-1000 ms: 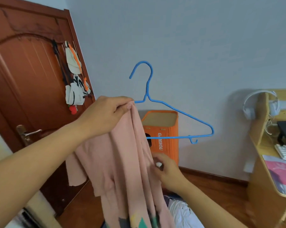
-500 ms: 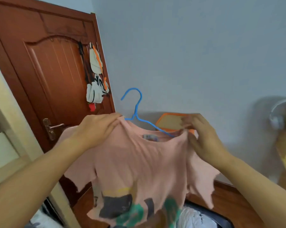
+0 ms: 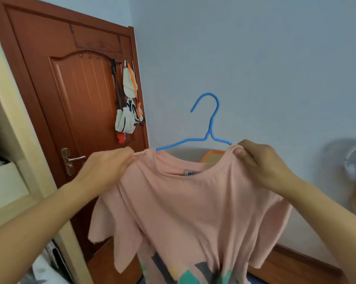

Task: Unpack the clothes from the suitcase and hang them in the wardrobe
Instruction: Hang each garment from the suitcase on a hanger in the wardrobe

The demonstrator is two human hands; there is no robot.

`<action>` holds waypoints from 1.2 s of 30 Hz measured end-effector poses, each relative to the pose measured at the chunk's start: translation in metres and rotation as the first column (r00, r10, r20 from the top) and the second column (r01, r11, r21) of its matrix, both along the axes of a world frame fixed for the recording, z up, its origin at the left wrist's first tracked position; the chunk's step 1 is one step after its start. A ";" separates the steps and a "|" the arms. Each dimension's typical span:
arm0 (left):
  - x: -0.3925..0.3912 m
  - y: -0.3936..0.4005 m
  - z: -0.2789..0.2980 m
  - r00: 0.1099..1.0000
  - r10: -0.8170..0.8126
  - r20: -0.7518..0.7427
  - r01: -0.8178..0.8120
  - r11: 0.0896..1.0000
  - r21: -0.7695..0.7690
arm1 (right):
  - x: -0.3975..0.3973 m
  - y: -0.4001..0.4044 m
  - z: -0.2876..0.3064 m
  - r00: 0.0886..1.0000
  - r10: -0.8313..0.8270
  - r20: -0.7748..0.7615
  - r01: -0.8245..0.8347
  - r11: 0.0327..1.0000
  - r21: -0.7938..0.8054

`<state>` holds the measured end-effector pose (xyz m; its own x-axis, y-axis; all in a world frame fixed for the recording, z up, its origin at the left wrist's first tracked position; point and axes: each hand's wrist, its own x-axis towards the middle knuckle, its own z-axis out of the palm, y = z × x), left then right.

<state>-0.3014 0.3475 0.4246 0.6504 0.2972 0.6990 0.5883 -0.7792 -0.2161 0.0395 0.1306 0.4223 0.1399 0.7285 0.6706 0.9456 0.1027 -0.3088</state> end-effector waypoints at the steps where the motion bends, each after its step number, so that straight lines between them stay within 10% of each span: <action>1: -0.007 0.004 -0.001 1.000 0.021 -0.018 -0.022 1.000 -0.023 | 0.000 0.002 0.001 1.000 0.016 -0.011 -0.017 1.000 -0.014; 8: 0.042 -0.040 0.014 0.990 -0.144 -0.006 0.139 0.966 -0.218 | -0.024 0.029 0.011 0.983 0.177 0.056 -0.174 0.983 -0.065; 14: -0.026 -0.006 0.023 0.989 0.040 0.144 -0.009 0.978 -0.208 | 0.020 -0.009 -0.017 0.990 -0.106 0.091 0.073 0.949 0.306; 20: -0.079 -0.009 0.054 0.981 0.141 0.132 -0.121 0.981 -0.152 | -0.059 0.058 0.002 0.960 0.251 -0.124 -0.278 0.911 -0.304; 28: -0.214 0.023 0.091 0.866 0.387 0.316 -0.273 0.896 -0.350 | -0.224 0.111 0.066 0.606 0.664 -0.438 -0.781 0.601 -0.171; 36: -0.363 0.060 0.182 0.718 0.661 0.219 -0.542 0.728 -0.420 | -0.394 0.181 0.151 0.694 0.660 -0.287 -0.700 0.713 -0.052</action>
